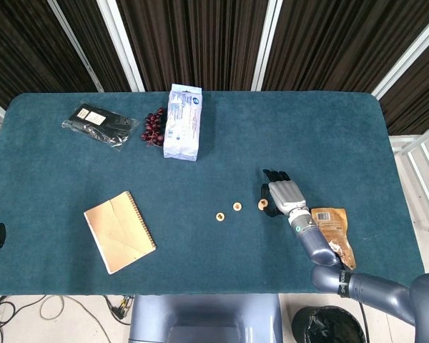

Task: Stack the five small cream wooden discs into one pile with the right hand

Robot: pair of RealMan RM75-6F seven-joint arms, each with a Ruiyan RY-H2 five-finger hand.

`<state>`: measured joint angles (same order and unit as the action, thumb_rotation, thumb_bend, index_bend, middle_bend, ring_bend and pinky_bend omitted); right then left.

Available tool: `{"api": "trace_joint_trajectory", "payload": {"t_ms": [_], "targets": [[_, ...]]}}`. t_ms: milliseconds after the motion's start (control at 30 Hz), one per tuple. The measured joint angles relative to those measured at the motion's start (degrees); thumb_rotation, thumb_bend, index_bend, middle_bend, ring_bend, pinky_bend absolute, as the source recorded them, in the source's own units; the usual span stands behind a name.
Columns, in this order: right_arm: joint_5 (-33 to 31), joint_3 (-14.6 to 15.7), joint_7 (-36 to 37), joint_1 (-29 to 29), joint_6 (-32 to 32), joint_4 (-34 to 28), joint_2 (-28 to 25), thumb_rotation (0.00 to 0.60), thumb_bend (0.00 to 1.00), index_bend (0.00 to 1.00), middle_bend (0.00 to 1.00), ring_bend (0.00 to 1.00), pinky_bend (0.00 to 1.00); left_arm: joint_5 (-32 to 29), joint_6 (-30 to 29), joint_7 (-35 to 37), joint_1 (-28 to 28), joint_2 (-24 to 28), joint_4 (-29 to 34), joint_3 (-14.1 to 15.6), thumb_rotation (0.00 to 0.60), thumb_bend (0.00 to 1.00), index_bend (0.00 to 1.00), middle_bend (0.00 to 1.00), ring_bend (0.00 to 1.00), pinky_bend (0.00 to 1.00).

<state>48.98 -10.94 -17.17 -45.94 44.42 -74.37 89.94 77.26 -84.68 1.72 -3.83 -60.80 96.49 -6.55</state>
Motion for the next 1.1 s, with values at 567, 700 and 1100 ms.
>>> {"api": "trace_joint_trajectory", "payload": {"t_ms": [567, 700, 1100], "targets": [[-0.49, 0.33, -0.08, -0.29, 0.05, -0.11, 0.01, 0.600, 0.41, 0.54, 0.00, 0.00, 0.00, 0.00, 0.04, -0.06, -0.03, -0.06, -0.12, 0.00, 0.600, 0.49, 0.17, 0.00, 0.00, 0.00], [-0.77, 0.42, -0.32, -0.39, 0.06, -0.33, -0.12, 0.600, 0.41, 0.53, 0.00, 0.00, 0.00, 0.10, -0.02, -0.26, -0.04, -0.07, -0.22, 0.03, 0.600, 0.49, 0.17, 0.00, 0.00, 0.00], [-1.93, 0.49, -0.77, -0.64, 0.08, -0.80, -0.36, 0.600, 0.41, 0.51, 0.00, 0.00, 0.00, 0.23, -0.28, -0.62, -0.03, -0.16, -0.35, 0.00, 0.600, 0.49, 0.17, 0.00, 0.00, 0.00]]}}
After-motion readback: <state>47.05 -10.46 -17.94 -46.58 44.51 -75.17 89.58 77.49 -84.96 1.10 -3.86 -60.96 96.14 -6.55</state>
